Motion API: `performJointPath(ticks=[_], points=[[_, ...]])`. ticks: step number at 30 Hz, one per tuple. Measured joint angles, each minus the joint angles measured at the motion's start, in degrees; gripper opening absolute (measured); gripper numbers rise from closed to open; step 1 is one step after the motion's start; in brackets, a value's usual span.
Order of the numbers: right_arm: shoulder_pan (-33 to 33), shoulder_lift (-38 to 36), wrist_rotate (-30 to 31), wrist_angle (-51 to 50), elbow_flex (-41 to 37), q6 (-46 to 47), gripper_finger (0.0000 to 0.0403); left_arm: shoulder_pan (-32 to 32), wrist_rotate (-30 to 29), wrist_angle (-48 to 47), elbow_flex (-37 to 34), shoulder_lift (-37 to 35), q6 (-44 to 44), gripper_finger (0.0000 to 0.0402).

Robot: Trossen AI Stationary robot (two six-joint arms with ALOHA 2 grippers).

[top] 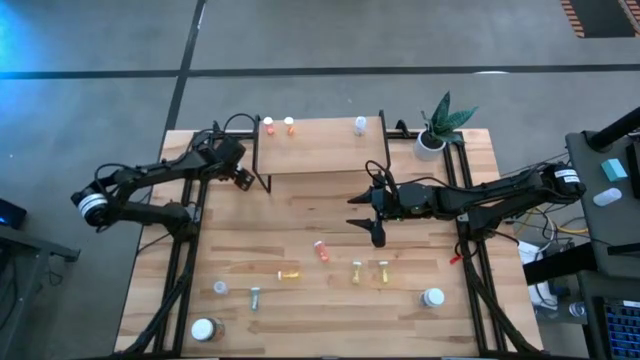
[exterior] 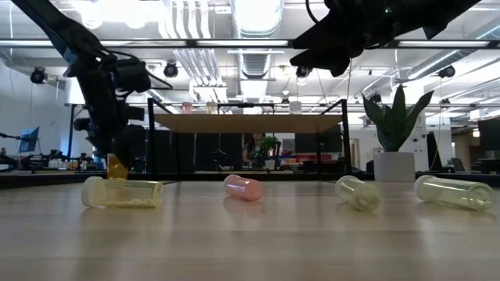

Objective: Pick and place medicine bottles onto shelf by color
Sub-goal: Put the orange pill bottle on the shelf

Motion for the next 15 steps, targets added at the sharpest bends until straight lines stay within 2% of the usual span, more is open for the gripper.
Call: performJointPath(ticks=[8,15], points=[[0.0,0.0,0.0,0.0,0.0,0.0,0.0249,0.0,0.6,-1.7,0.0,-3.0,0.0,0.0189],[0.0,0.0,0.0,0.0,0.0,0.0,0.0249,0.0,1.3,-3.0,0.1,-3.8,0.0,0.0197]])
